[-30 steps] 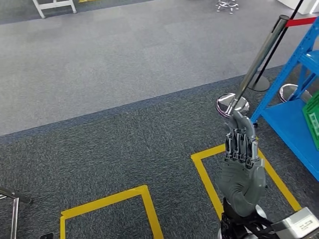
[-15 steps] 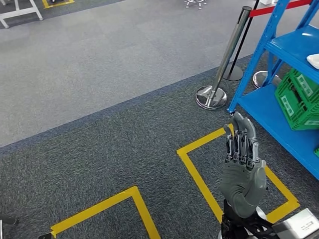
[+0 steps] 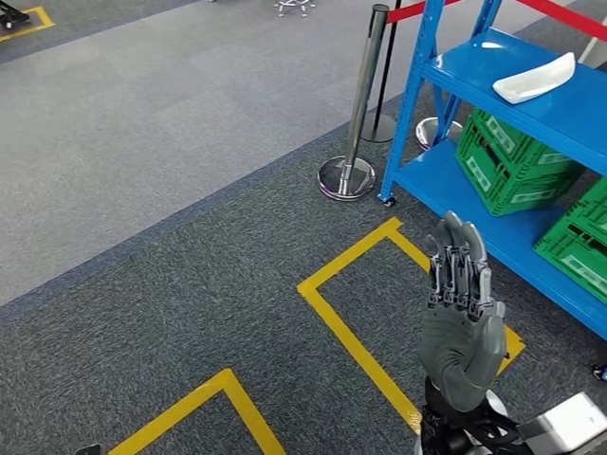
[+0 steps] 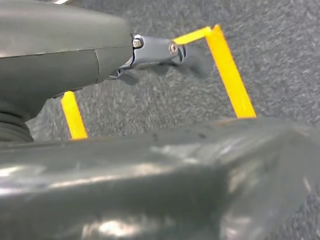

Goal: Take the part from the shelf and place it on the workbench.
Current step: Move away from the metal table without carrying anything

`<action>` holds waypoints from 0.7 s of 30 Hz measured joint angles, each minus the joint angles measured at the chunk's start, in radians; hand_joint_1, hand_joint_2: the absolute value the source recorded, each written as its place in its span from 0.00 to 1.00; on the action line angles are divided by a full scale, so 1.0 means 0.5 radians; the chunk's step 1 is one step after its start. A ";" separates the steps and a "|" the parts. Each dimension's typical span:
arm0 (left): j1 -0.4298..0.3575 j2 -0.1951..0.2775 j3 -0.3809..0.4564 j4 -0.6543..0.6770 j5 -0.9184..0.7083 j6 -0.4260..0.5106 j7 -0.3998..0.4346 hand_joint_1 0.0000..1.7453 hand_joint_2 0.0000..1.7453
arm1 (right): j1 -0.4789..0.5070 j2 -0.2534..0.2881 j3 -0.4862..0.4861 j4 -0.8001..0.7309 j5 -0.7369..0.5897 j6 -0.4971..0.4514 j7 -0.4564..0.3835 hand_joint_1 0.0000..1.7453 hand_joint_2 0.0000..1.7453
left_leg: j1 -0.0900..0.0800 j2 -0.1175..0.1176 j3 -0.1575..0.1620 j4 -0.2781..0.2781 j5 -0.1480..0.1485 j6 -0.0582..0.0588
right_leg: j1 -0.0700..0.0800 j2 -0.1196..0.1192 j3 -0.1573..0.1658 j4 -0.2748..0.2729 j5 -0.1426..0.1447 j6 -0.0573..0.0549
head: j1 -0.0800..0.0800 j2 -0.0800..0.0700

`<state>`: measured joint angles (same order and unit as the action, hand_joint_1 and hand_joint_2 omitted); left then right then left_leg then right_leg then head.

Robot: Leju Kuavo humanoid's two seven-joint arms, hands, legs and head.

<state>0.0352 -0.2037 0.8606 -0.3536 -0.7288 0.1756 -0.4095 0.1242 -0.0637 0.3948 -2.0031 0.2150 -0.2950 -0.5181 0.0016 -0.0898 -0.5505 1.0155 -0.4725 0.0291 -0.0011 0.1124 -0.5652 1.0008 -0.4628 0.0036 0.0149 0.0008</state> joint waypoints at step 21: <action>-0.018 0.002 0.031 -0.010 -0.021 -0.011 -0.009 0.00 0.00 | 0.000 0.000 0.001 0.000 -0.015 -0.030 -0.011 0.00 0.00 | 0.016 0.255 -0.042 0.196 -0.181 -0.086 | -0.017 -0.247 0.010 -0.013 -0.010 -0.010 | 0.019 0.000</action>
<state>0.0264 -0.2029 0.8760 -0.3585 -0.7395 0.1699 -0.4140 0.1243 -0.0637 0.3955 -2.0031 0.2074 -0.3101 -0.5238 0.0095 0.0374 -0.5714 1.1135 -0.5631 -0.0138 -0.0096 -0.0113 -0.5604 0.9945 -0.4679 -0.0015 0.0242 0.0008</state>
